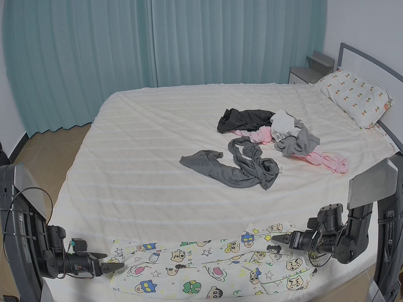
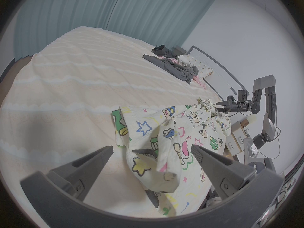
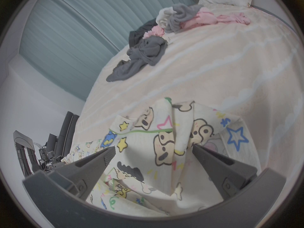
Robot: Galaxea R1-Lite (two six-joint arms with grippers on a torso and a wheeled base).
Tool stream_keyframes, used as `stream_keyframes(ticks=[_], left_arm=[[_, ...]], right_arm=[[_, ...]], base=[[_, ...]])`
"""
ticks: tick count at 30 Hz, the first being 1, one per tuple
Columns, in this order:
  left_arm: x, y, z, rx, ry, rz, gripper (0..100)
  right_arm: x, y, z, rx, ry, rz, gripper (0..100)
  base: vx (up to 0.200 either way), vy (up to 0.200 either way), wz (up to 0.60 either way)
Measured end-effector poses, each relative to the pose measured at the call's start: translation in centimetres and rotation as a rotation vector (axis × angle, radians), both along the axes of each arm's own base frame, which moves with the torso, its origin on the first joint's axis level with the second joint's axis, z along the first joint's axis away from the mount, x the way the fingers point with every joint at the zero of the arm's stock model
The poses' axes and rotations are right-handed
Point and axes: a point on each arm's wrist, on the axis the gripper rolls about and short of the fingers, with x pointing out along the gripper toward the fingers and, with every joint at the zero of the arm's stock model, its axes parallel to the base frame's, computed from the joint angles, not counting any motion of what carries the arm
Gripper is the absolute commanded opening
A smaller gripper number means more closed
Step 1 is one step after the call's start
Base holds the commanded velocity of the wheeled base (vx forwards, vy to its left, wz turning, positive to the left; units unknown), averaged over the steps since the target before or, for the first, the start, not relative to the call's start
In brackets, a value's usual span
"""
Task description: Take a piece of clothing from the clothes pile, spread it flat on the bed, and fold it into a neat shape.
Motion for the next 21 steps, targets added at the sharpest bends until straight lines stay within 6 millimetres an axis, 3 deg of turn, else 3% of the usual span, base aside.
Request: stream_keyframes(ticks=[1,9,21], left_arm=[[0.0,0.0,0.0,0.000,0.000,0.000,100],[0.0,0.0,0.0,-0.001,-0.001,0.001,100],[0.0,0.1,0.0,-0.002,-0.001,0.002,100]], right_arm=[[0.1,0.1,-0.2,-0.003,0.011,0.002,0],[1.0,0.5,-0.2,-0.003,-0.005,0.003,0],[-1.2,-0.9,1.4,-0.031,0.007,0.008,0]], base=[[0.000,0.000,0.00],[0.000,0.000,0.00],[0.000,0.000,0.00]])
